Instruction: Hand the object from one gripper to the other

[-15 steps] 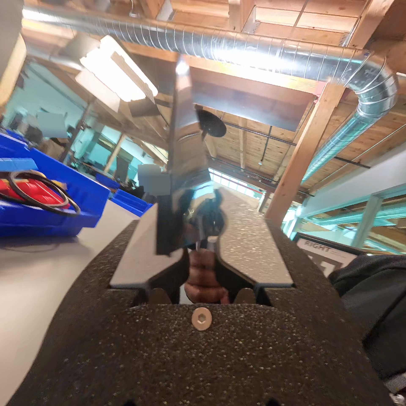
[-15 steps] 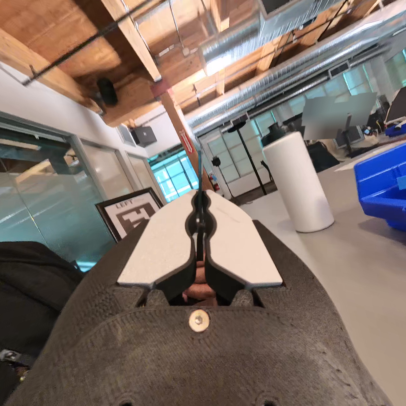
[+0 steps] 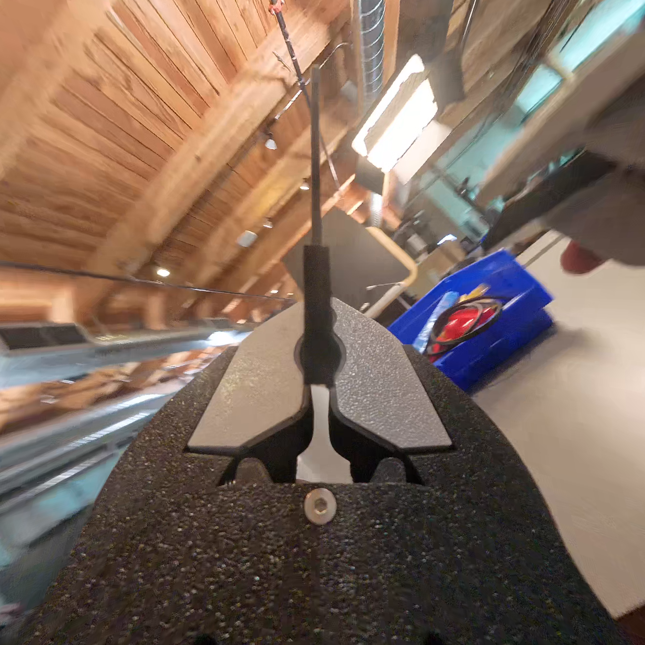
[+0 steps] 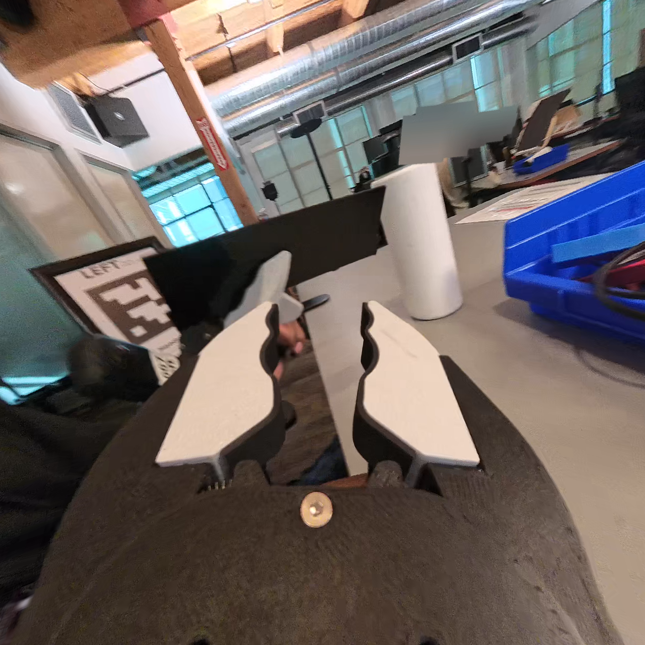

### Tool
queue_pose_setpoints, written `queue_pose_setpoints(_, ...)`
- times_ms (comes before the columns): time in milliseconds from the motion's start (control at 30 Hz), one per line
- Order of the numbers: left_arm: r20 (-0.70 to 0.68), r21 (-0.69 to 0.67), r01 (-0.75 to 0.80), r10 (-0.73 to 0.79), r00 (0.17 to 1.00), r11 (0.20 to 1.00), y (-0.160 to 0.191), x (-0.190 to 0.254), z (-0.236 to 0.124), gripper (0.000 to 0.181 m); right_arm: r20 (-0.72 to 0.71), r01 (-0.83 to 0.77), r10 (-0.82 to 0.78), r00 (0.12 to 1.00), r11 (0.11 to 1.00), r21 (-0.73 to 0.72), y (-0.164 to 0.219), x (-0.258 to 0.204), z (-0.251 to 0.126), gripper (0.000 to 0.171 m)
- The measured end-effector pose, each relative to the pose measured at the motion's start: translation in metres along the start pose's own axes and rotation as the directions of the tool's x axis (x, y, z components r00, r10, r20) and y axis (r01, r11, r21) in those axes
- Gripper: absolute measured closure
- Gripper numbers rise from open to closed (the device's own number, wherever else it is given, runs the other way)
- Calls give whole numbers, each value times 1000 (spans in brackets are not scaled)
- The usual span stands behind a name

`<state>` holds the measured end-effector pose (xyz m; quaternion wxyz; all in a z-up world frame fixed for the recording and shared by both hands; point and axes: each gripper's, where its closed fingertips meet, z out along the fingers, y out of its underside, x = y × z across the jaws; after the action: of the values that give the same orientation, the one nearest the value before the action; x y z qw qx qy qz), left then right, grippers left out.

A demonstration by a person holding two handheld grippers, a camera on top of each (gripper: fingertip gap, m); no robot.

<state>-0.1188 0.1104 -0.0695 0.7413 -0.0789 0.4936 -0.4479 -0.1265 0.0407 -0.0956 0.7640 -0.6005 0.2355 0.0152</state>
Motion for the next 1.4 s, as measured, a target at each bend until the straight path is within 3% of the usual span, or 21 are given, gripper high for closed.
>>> queue_pose_setpoints(167, 83, -38, -182, 185, 979, 982, 0, 24, 5, 177, 88, -5, 3, 996, 1000, 26, 0, -50, -5, 105)
queue_pose_setpoints(300, 88, -39, -223, 225, 970, 974, 1, 41, 11, 177, -16, 39, -39, 999, 999, 10, 7, -53, -9, 92)
queue_pose_setpoints(400, 76, -5, -264, 264, 961, 964, -6, 53, 14, 178, -96, -5, 6, 995, 1000, 10, 14, -39, -10, 93)
queue_pose_setpoints(467, 45, 39, -282, 281, 959, 958, -13, 65, 13, 178, -119, -53, 52, 992, 999, -7, 23, -31, -9, 109)
queue_pose_setpoints(533, -22, 103, -275, 278, 960, 956, -18, 80, 10, 162, -155, -63, 61, 986, 998, -10, 28, -21, -11, 145)
queue_pose_setpoints(633, -121, 140, -235, 252, 960, 962, -17, 90, 10, 138, -204, -47, 55, 978, 998, 44, 20, 0, -22, 166)
queue_pose_setpoints(667, -142, 164, -208, 232, 962, 964, -18, 90, 9, 128, -188, -42, 56, 981, 996, 79, 13, 2, -27, 169)
queue_pose_setpoints(800, -283, 219, 100, -35, 959, 971, -25, 82, 3, 129, -229, 64, -25, 973, 984, 167, -14, 17, -53, 169)
queue_pose_setpoints(867, -376, 175, 363, -279, 884, 915, -28, 72, 3, 133, -225, 108, -63, 972, 975, 193, -24, 19, -63, 169)
queue_pose_setpoints(1000, -431, 7, 749, -674, 600, 662, -19, 44, 15, 118, -130, 140, -114, 985, 967, 212, -35, 13, -75, 170)
queue_pose_setpoints(1100, -453, -69, 874, -796, 402, 481, -7, 25, 19, 109, -92, 169, -156, 983, 973, 160, -35, 12, -82, 169)
queue_pose_setpoints(1167, -520, -133, 899, -802, 296, 418, -6, 22, 18, 109, -71, 202, -196, 978, 974, 103, -30, 12, -86, 169)
queue_pose_setpoints(1233, -584, -208, 877, -774, 244, 434, -9, 28, 14, 108, -25, 233, -232, 972, 971, 54, -23, 7, -88, 169)
queue_pose_setpoints(1400, -709, -310, 720, -655, 260, 621, -16, 65, -7, 111, 132, 341, -339, 932, 940, 10, -3, -16, -84, 169)
